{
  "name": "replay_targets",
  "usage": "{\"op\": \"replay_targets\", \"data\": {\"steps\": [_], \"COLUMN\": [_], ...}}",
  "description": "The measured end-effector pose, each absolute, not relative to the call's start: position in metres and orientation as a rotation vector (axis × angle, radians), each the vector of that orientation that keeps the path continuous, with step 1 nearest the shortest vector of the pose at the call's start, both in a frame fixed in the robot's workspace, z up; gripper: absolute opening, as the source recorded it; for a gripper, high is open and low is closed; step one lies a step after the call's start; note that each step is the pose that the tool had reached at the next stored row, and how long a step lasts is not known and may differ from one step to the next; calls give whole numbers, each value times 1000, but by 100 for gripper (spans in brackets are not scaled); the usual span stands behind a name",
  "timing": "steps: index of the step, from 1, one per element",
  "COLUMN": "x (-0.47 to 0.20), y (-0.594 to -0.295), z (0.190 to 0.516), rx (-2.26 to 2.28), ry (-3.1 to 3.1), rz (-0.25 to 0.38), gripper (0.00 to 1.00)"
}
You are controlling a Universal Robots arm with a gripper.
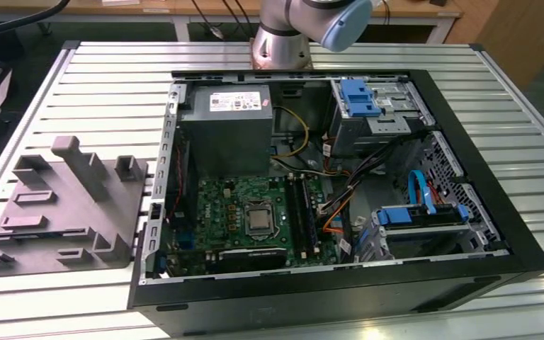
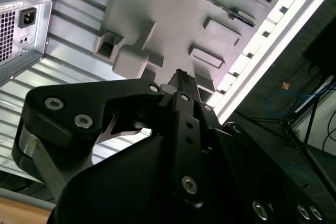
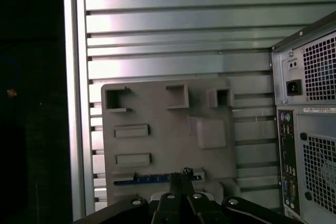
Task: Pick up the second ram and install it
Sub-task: 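Reach for the second ram, then pick up the second ram and move it above second insertion slot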
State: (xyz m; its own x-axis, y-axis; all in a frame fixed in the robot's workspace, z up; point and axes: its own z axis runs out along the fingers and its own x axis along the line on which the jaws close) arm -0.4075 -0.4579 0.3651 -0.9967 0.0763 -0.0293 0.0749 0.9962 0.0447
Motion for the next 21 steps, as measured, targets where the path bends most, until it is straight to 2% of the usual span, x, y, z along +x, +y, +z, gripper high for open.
{"op": "replay_targets", "data": {"steps": [9, 21], "x": [-410, -410], "y": [-472, -472], "z": [362, 361], "rx": [118, 118], "ry": [3108, 3108], "rz": [68, 67], "gripper": [10, 10]}}
